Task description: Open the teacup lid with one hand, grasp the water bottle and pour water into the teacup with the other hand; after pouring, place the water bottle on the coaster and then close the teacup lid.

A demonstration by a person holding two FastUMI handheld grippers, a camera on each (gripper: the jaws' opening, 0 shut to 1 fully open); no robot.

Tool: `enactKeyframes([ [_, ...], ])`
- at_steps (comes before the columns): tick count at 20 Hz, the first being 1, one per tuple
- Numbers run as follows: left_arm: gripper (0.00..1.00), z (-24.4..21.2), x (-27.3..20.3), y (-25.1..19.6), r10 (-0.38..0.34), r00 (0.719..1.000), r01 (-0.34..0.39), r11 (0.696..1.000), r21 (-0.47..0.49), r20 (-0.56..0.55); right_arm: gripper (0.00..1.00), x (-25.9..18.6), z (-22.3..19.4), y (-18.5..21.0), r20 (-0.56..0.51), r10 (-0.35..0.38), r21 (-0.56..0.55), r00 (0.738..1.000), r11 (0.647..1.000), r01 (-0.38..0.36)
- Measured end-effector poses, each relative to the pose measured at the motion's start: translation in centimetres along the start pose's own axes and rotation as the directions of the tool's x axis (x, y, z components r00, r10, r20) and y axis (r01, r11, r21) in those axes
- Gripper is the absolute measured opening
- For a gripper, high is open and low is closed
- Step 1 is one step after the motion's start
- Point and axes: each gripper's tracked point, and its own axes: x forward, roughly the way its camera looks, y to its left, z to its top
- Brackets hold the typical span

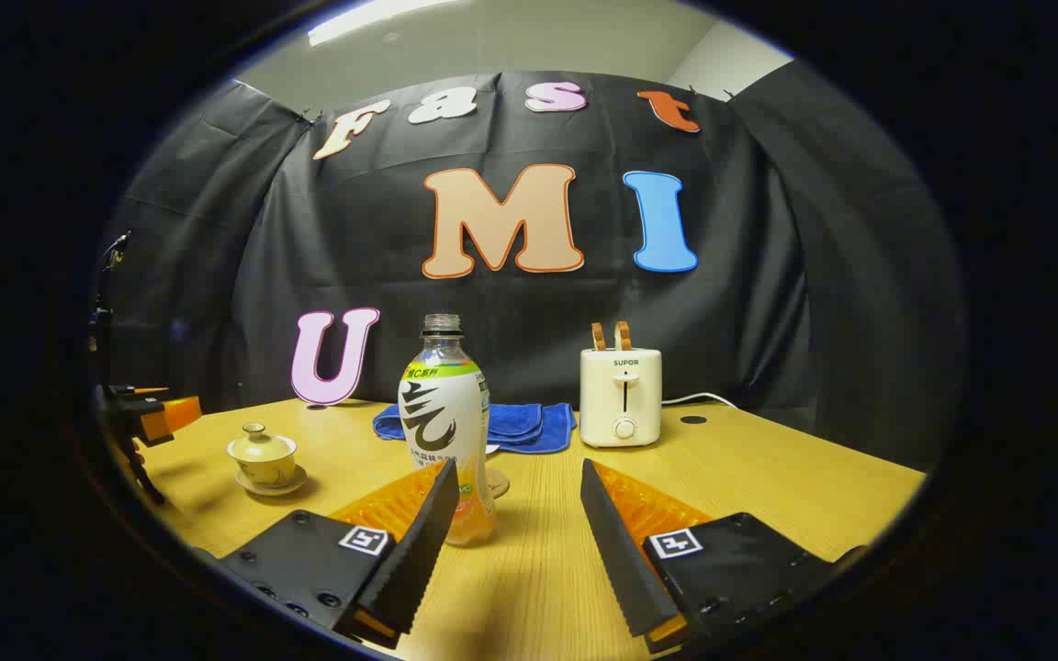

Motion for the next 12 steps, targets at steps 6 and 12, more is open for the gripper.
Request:
enactKeyframes([
  [6,0.93,-0.03,-0.16,0.05,-0.009,1.000,0.009,1.000,0.002,0.001,0.90,-0.03,0.01,-0.41,0.001,-0.022,-0.001,1.000,1.000,0.022],
  [12,0.93,-0.15,-0.10,-0.02,-0.015,1.000,0.015,1.000,-0.002,-0.002,0.93,0.03,0.04,-0.44,0.002,-0.022,-0.001,1.000,1.000,0.022],
])
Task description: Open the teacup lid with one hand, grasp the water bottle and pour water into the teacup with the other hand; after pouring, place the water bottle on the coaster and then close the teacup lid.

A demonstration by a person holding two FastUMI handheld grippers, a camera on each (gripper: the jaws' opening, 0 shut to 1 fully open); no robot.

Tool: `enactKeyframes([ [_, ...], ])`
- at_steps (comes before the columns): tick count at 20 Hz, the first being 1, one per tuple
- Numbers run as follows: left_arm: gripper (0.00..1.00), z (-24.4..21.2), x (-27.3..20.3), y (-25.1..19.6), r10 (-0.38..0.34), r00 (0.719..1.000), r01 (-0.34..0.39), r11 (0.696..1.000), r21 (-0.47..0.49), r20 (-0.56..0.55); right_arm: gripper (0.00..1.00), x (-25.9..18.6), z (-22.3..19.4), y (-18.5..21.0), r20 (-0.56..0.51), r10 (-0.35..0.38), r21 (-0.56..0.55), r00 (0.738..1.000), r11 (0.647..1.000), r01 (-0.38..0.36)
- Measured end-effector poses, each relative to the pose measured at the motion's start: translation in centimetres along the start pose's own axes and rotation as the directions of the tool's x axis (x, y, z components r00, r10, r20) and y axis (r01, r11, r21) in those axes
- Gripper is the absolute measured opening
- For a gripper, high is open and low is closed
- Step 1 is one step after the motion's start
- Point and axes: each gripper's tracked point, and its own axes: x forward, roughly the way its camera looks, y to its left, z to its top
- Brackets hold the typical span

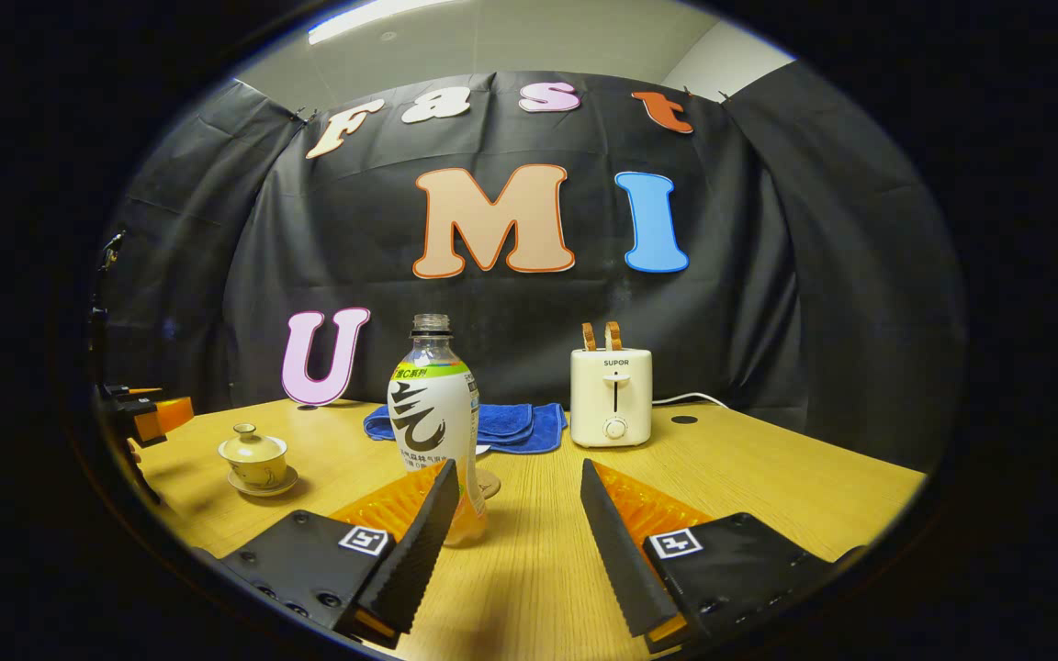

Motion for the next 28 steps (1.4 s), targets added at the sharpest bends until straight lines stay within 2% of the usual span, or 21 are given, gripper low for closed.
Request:
enactKeyframes([
  [2,0.93,0.0,0.0,-0.1,-0.005,1.000,0.005,1.000,0.000,0.000,0.94,0.0,-0.1,0.0,0.000,0.000,0.000,1.000,1.000,0.000],
  [3,0.89,0.0,0.0,-0.1,-0.005,1.000,0.005,1.000,-0.001,0.000,0.93,0.0,-0.1,0.0,0.000,0.000,0.000,1.000,1.000,0.000],
  [4,0.93,0.0,0.0,-0.1,-0.006,1.000,0.006,1.000,-0.001,0.000,0.93,0.0,0.0,0.0,0.000,0.000,0.000,1.000,1.000,0.000],
  [7,0.93,-0.1,0.0,-0.3,-0.012,1.000,0.012,1.000,-0.002,0.000,0.94,0.0,0.0,0.0,0.000,0.001,0.000,1.000,1.000,-0.001],
  [9,0.93,-0.2,0.0,-0.4,-0.017,1.000,0.017,1.000,-0.003,0.000,0.80,0.0,0.0,0.0,0.000,0.001,0.000,1.000,1.000,-0.001],
  [10,0.93,-0.1,0.1,-0.7,-0.024,1.000,0.024,1.000,-0.003,0.000,0.86,0.0,0.0,-0.1,0.000,0.001,0.000,1.000,1.000,-0.001],
  [13,0.93,-0.2,0.1,-1.2,-0.054,0.999,0.054,0.999,-0.003,0.000,0.86,0.0,-0.1,0.0,0.000,0.001,0.000,1.000,1.000,-0.001],
  [15,0.93,-0.1,0.1,-1.8,-0.089,0.996,0.089,0.996,-0.004,0.004,0.90,0.0,-0.1,0.0,0.000,0.001,0.000,1.000,1.000,-0.001],
  [16,0.93,0.0,0.0,-2.2,-0.107,0.994,0.107,0.994,-0.003,0.004,0.87,0.0,-0.1,0.0,0.000,0.001,0.000,1.000,1.000,-0.001],
  [19,0.93,-0.2,0.2,-3.3,-0.167,0.986,0.167,0.986,-0.004,0.007,0.87,0.1,-0.1,-0.1,0.000,0.002,0.000,1.000,1.000,-0.002],
  [21,0.93,-0.2,0.2,-4.6,-0.223,0.975,0.223,0.975,-0.006,0.010,0.86,0.1,-0.1,-0.1,0.000,0.002,-0.001,1.000,1.000,-0.002],
  [22,0.93,-0.2,0.4,-5.2,-0.250,0.968,0.250,0.968,-0.006,0.009,0.82,0.1,-0.1,-0.1,0.000,0.002,-0.001,1.000,1.000,-0.002],
  [24,0.93,-0.3,0.6,-6.7,-0.310,0.951,0.310,0.951,-0.005,0.010,0.86,0.1,0.0,-0.1,0.000,0.002,-0.001,1.000,1.000,-0.002],
  [25,0.93,-0.2,0.9,-7.3,-0.330,0.944,0.330,0.944,-0.005,0.010,0.80,0.1,0.0,-0.1,-0.001,0.002,-0.001,1.000,1.000,-0.002],
  [26,0.93,-0.3,1.1,-7.7,-0.347,0.938,0.347,0.938,-0.007,0.011,0.87,0.1,0.0,-0.1,0.000,0.002,-0.001,1.000,1.000,-0.002],
  [28,0.93,-0.3,1.5,-8.6,-0.381,0.925,0.381,0.925,-0.009,0.010,0.93,0.1,0.0,-0.1,-0.001,0.002,-0.001,1.000,1.000,-0.002],
])
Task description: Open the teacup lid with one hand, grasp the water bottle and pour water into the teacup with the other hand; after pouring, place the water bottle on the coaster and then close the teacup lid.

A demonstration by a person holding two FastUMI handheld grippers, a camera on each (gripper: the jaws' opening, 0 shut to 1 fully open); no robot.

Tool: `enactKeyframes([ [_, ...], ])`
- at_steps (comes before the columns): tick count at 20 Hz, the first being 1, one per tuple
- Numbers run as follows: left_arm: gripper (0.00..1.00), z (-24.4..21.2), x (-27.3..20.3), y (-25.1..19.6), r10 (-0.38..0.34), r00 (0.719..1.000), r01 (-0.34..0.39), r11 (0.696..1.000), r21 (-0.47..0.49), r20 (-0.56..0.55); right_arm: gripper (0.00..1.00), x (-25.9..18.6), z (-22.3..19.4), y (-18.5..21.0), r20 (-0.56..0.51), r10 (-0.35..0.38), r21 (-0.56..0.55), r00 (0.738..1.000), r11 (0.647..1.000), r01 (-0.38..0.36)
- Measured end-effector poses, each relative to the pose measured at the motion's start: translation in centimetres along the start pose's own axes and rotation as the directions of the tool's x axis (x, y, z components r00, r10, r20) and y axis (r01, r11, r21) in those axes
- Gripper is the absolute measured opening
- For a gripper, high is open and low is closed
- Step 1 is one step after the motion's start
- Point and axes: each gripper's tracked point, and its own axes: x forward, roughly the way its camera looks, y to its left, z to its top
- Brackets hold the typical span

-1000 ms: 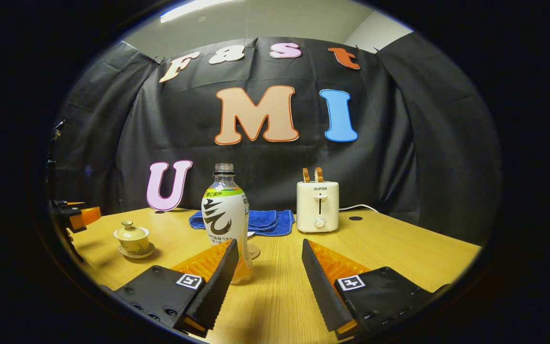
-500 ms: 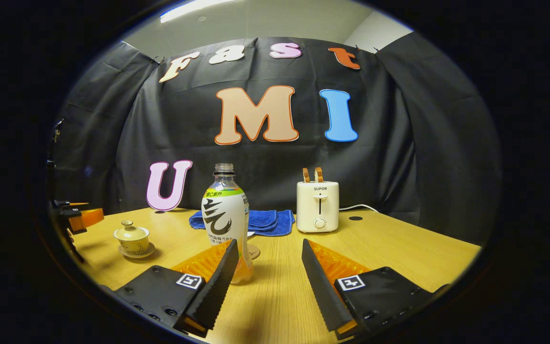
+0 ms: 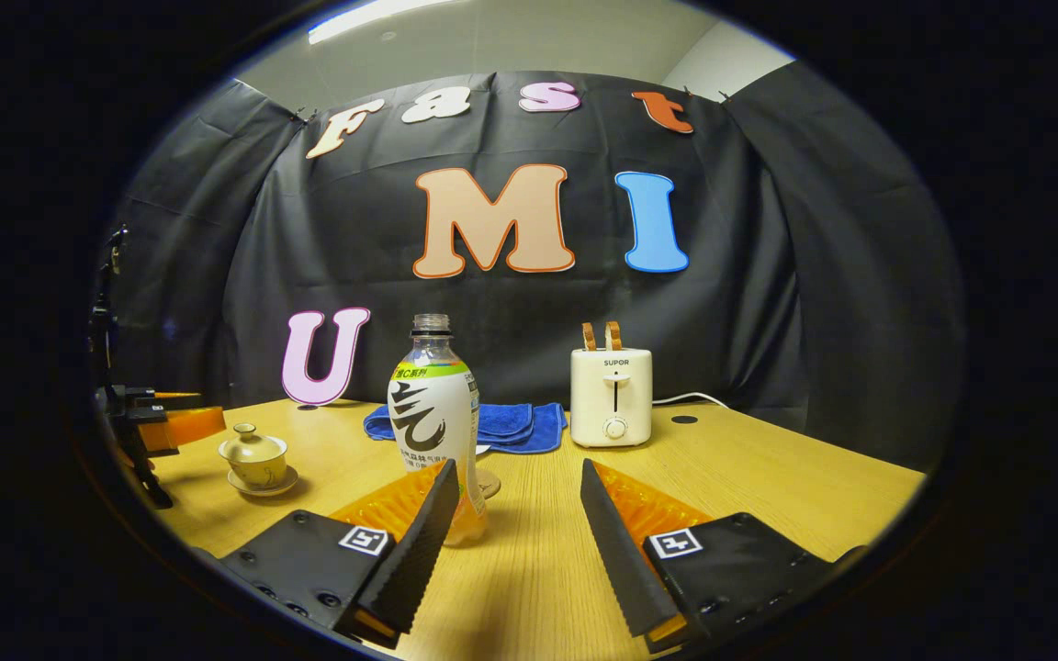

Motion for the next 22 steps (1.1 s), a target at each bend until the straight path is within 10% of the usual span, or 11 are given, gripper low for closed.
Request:
enactKeyframes([
  [13,0.78,-1.1,3.4,-4.2,-0.176,0.983,0.177,0.984,0.015,-0.056,0.94,0.0,-0.1,0.3,-0.001,0.020,0.001,1.000,1.000,-0.020],
  [22,0.47,-2.3,4.3,-4.6,-0.184,0.973,0.189,0.982,0.026,-0.137,0.93,0.0,0.1,0.4,-0.002,0.022,0.001,1.000,1.000,-0.022],
])
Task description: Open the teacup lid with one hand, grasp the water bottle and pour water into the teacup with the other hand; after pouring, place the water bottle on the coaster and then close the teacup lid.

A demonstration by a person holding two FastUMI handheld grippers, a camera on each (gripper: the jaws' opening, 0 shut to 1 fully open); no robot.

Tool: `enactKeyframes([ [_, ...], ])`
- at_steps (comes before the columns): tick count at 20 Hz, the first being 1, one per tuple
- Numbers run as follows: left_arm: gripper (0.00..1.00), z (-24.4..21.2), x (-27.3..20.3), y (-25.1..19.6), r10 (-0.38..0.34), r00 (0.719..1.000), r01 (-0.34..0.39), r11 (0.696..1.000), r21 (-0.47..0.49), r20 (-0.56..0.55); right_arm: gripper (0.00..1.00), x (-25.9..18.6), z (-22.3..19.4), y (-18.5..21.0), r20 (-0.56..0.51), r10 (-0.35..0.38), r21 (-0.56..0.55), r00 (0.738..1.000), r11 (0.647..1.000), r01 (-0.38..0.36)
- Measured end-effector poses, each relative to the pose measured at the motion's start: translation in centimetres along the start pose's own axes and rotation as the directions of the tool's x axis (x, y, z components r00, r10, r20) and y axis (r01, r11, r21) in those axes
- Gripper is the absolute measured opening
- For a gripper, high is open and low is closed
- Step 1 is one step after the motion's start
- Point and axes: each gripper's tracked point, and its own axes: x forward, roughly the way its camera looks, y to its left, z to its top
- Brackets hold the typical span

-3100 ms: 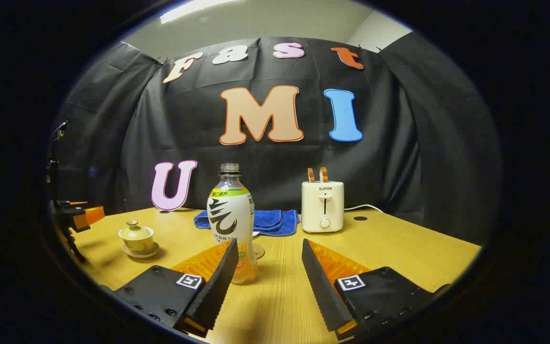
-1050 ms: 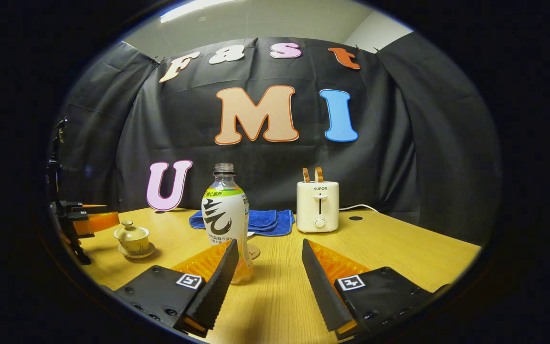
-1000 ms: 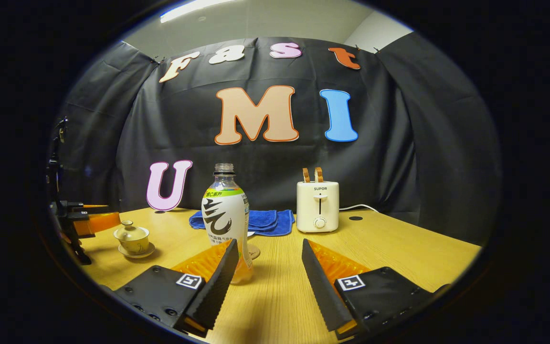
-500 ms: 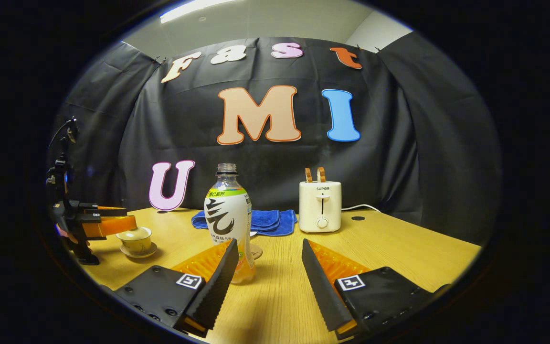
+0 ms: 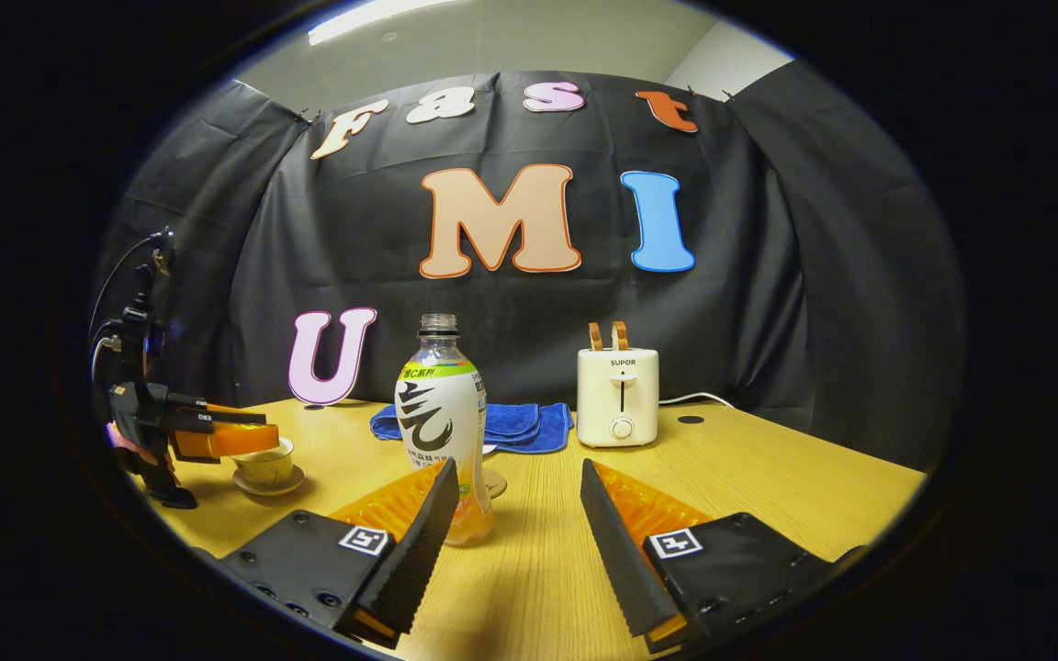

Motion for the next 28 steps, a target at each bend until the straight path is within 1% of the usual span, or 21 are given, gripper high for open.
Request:
enactKeyframes([
  [1,0.43,0.0,0.0,0.2,0.006,1.000,-0.006,1.000,-0.004,0.001,0.90,0.0,-0.1,0.0,0.000,0.000,0.000,1.000,1.000,0.000],
  [2,0.34,0.0,0.1,0.2,0.010,1.000,-0.009,1.000,-0.007,0.002,0.86,0.0,0.0,0.0,0.000,0.000,0.000,1.000,1.000,0.000],
  [3,0.29,0.0,0.1,0.1,0.011,1.000,-0.011,1.000,-0.007,0.003,0.86,0.0,0.0,0.0,0.000,0.001,0.000,1.000,1.000,-0.001],
  [4,0.28,-0.1,0.0,0.1,0.013,1.000,-0.013,1.000,-0.006,-0.003,0.93,0.0,0.0,0.0,0.000,0.003,0.000,1.000,1.000,-0.003],
  [5,0.27,-0.2,0.0,0.3,0.017,1.000,-0.017,1.000,-0.006,-0.005,0.93,0.0,-0.1,0.0,0.000,0.003,0.000,1.000,1.000,-0.003],
  [8,0.26,0.0,-0.2,0.4,0.026,1.000,-0.026,1.000,-0.012,0.006,0.93,0.0,0.0,0.0,0.000,0.003,0.000,1.000,1.000,-0.003],
  [11,0.25,1.2,-0.8,0.9,0.043,0.996,-0.041,0.998,-0.038,0.072,0.94,0.0,-0.1,0.3,-0.001,0.013,0.001,1.000,1.000,-0.013],
  [14,0.24,1.8,-1.1,1.4,0.073,0.989,-0.066,0.996,-0.054,0.129,0.86,0.0,-0.1,0.5,-0.001,0.027,0.002,1.000,1.000,-0.027],
  [15,0.24,2.0,-1.0,1.3,0.078,0.987,-0.072,0.996,-0.044,0.139,0.87,0.0,-0.1,0.6,-0.001,0.033,0.002,0.999,0.999,-0.033],
  [17,0.24,1.8,-1.1,1.6,0.094,0.987,-0.088,0.995,-0.049,0.133,0.87,-0.1,-0.1,1.2,-0.002,0.061,0.003,0.998,0.998,-0.061],
  [19,0.24,1.9,-1.5,2.1,0.113,0.984,-0.107,0.993,-0.051,0.134,0.87,-0.2,-0.2,2.1,-0.008,0.111,0.006,0.994,0.994,-0.111],
  [21,0.25,1.8,-2.1,2.9,0.145,0.980,-0.139,0.989,-0.052,0.134,0.87,0.0,-0.3,3.0,-0.010,0.162,0.008,0.987,0.987,-0.162],
  [23,0.24,1.7,-3.0,4.0,0.188,0.973,-0.182,0.982,-0.056,0.132,0.87,0.4,-0.3,3.6,-0.013,0.199,0.010,0.980,0.980,-0.198],
  [25,0.24,1.5,-4.0,5.3,0.244,0.961,-0.238,0.969,-0.061,0.127,0.87,1.0,-0.3,3.6,-0.013,0.201,0.010,0.980,0.980,-0.200],
  [28,0.24,1.2,-5.9,7.5,0.332,0.935,-0.326,0.943,-0.070,0.121,0.87,1.9,-0.4,4.1,-0.018,0.208,0.011,0.978,0.978,-0.207],
])
